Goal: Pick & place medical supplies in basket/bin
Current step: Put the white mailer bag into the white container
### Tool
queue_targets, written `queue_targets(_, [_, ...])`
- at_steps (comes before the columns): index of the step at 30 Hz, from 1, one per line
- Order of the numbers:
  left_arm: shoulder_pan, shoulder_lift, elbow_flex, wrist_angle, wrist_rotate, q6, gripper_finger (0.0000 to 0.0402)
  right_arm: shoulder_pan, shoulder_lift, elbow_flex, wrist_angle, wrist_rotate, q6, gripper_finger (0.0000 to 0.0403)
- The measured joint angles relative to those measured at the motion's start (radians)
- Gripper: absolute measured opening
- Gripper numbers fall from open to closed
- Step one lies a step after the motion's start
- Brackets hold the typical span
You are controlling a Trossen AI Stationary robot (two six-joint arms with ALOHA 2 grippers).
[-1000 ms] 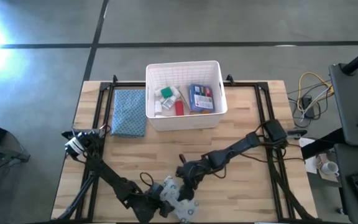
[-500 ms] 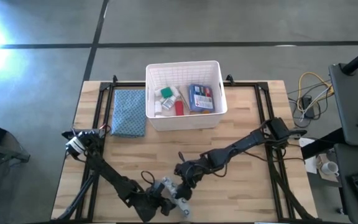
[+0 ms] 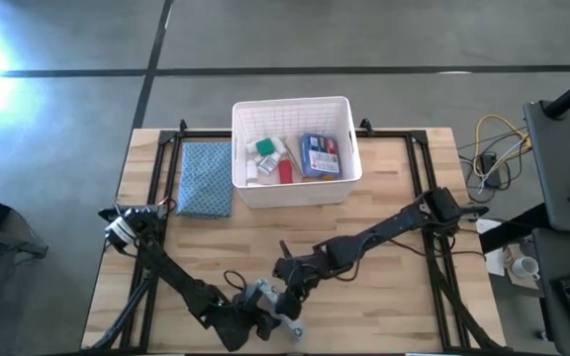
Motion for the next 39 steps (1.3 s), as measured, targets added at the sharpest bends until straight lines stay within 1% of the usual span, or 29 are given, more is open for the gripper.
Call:
queue_targets(3, [0.001, -0.012, -0.002, -0.013, -0.033, 0.039, 0.0281, 0.008, 0.0, 0.037, -0.111, 0.044, -0.045, 0.025])
queue_targets(5, [-0.001, -0.016, 0.0, -0.02, -0.052, 0.075, 0.0281, 0.011, 0.002, 0.052, -0.139, 0.049, -0.053, 0.0258])
queue_targets(8, [-0.006, -0.018, 0.002, -0.018, -0.062, 0.107, 0.0282, 0.012, 0.003, 0.056, -0.14, 0.073, -0.059, 0.0273])
queue_targets(13, [-0.01, -0.021, 0.002, -0.008, -0.095, 0.109, 0.0282, 0.013, 0.005, 0.041, -0.144, 0.126, -0.05, 0.0291])
queue_targets(18, [-0.01, -0.026, 0.003, -0.004, -0.095, 0.134, 0.0282, 0.013, 0.005, 0.008, -0.146, 0.165, -0.038, 0.0294])
queue_targets(22, [-0.013, -0.034, 0.004, 0.001, -0.1, 0.158, 0.0281, 0.013, 0.005, 0.0, -0.151, 0.169, -0.036, 0.0288])
queue_targets(27, [-0.013, -0.049, 0.005, 0.002, -0.116, 0.19, 0.0281, 0.013, 0.004, 0.0, -0.155, 0.168, -0.038, 0.0275])
queue_targets(30, [-0.013, -0.057, 0.005, 0.002, -0.12, 0.2, 0.0281, 0.013, 0.004, 0.0, -0.156, 0.168, -0.044, 0.026])
queue_targets(34, [-0.018, -0.078, 0.005, 0.002, -0.12, 0.209, 0.0281, 0.011, 0.004, 0.001, -0.158, 0.171, -0.059, 0.0225])
queue_targets(39, [-0.03, -0.099, 0.005, 0.002, -0.121, 0.238, 0.0281, 0.01, 0.008, -0.002, -0.169, 0.177, -0.093, 0.0168])
